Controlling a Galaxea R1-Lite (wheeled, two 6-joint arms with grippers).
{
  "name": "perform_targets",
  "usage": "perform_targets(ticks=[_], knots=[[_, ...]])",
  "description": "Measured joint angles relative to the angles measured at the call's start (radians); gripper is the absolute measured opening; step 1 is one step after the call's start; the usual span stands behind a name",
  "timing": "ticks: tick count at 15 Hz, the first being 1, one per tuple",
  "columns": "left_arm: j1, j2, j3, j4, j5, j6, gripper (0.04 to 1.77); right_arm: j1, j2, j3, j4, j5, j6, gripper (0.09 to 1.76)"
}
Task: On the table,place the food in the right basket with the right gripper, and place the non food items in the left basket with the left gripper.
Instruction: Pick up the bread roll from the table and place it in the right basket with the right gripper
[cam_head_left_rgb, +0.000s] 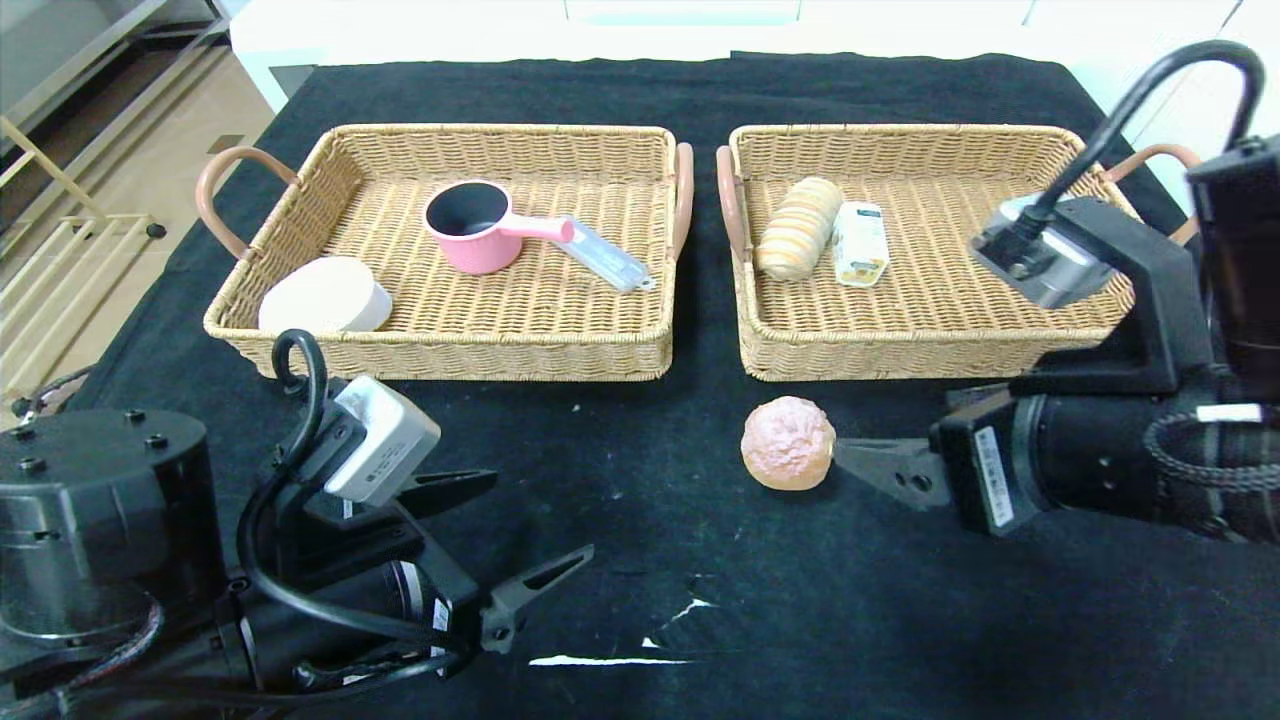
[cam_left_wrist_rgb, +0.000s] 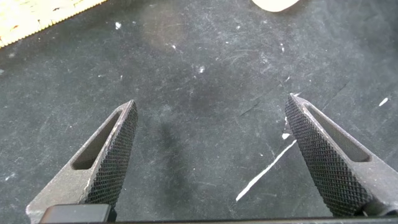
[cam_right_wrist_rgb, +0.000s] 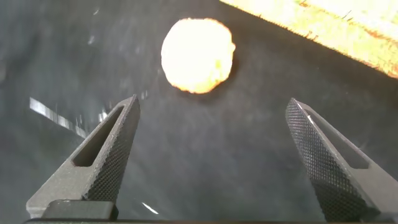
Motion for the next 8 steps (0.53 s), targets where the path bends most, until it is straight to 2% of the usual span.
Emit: perform_targets(ticks=[3, 5, 8], knots=[[0.000, 0.001, 0.001, 0.000, -0.018, 0.000, 1.72, 0.056, 0.118, -0.175, 0.154, -0.107, 0.149, 1.71], [0.000, 0.000, 0.002, -0.001, -0.019, 0.000, 1.72, 0.070, 0.188, -0.250, 0.187, -0.170, 0.198, 1.71], [0.007, -0.004, -0.003, -0.001, -0.020, -0.005, 1.72, 0.075, 0.262, -0.312, 0.194, -0.206, 0.252, 1.71]])
